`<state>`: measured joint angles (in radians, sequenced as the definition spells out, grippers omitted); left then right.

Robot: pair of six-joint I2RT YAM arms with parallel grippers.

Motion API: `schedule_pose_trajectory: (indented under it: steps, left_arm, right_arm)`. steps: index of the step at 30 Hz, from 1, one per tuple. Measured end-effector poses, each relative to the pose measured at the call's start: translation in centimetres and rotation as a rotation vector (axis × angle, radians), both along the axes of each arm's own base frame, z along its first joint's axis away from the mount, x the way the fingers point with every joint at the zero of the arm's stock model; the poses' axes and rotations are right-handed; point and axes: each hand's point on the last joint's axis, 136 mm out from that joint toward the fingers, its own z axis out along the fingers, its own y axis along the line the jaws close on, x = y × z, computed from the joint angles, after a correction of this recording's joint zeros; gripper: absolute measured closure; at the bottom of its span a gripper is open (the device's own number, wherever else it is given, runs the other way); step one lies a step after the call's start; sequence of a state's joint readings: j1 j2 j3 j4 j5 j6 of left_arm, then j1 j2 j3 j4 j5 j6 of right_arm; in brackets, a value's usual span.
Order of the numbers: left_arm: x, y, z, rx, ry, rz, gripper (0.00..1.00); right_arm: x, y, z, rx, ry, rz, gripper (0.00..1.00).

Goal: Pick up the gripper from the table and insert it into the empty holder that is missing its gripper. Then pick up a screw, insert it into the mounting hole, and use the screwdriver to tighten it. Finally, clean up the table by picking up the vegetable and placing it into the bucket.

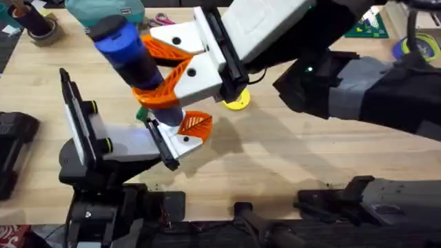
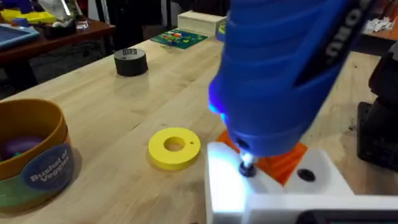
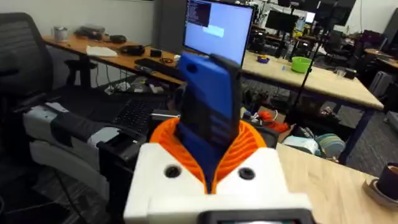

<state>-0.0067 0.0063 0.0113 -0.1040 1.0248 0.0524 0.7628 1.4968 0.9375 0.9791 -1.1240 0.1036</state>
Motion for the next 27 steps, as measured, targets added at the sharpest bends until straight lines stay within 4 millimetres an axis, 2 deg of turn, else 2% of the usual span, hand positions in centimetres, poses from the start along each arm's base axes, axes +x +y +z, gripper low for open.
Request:
schedule_pose_trajectory:
  steps: [27]
  left_arm:
    - [-0.02,-0.01,-0.01,0.000,0.000,-0.001,0.993]
  right_arm:
    - [0.13,-0.31,-0.09,-0.012,0.015,0.010,0.977]
